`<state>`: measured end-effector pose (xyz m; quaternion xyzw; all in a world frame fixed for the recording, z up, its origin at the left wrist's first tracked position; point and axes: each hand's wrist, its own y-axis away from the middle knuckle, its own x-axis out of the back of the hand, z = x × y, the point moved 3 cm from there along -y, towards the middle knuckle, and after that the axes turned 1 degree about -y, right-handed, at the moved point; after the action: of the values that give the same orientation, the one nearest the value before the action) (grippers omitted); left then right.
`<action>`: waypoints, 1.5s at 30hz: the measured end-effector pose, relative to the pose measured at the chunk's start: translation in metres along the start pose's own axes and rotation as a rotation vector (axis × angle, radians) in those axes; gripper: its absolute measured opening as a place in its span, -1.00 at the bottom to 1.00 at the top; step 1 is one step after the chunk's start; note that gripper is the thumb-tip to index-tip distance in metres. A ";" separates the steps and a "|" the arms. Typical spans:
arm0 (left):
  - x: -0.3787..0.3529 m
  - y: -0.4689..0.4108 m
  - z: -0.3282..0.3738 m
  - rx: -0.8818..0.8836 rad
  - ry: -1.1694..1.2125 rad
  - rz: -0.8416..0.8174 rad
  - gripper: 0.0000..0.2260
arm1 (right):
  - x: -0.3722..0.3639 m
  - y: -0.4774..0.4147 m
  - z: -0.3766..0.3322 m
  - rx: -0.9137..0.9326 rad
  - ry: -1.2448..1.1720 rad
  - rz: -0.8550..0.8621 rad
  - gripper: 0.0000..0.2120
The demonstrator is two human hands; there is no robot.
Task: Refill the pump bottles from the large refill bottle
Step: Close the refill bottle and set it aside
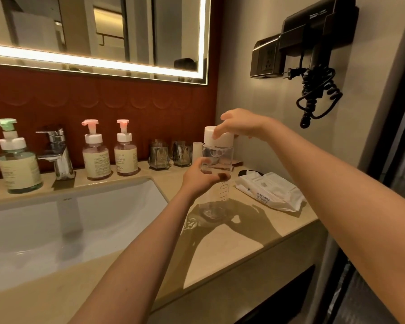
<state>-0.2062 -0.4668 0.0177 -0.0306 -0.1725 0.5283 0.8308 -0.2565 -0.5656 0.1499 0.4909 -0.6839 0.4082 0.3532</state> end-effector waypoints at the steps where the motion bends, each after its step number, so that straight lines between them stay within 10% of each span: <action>1: 0.000 0.000 0.000 -0.002 -0.005 0.001 -0.41 | 0.000 0.000 0.000 0.006 0.015 0.049 -0.61; 3: 0.000 -0.001 0.000 0.005 -0.003 0.007 -0.41 | -0.001 -0.002 -0.001 0.007 -0.012 0.094 -0.38; 9: -0.001 0.000 0.001 0.004 -0.012 0.007 -0.42 | -0.004 -0.001 -0.003 0.057 -0.085 0.033 -0.62; 25: 0.003 0.001 0.002 0.008 -0.042 -0.004 -0.41 | -0.012 0.010 0.006 0.001 -0.368 -0.010 -0.36; 45: -0.008 0.011 0.003 0.009 -0.125 0.236 -0.44 | -0.031 0.009 -0.005 -0.208 -0.143 0.499 -0.59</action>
<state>-0.2199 -0.4689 0.0157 -0.0141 -0.2168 0.6241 0.7505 -0.2565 -0.5479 0.1225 0.2957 -0.8451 0.3744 0.2411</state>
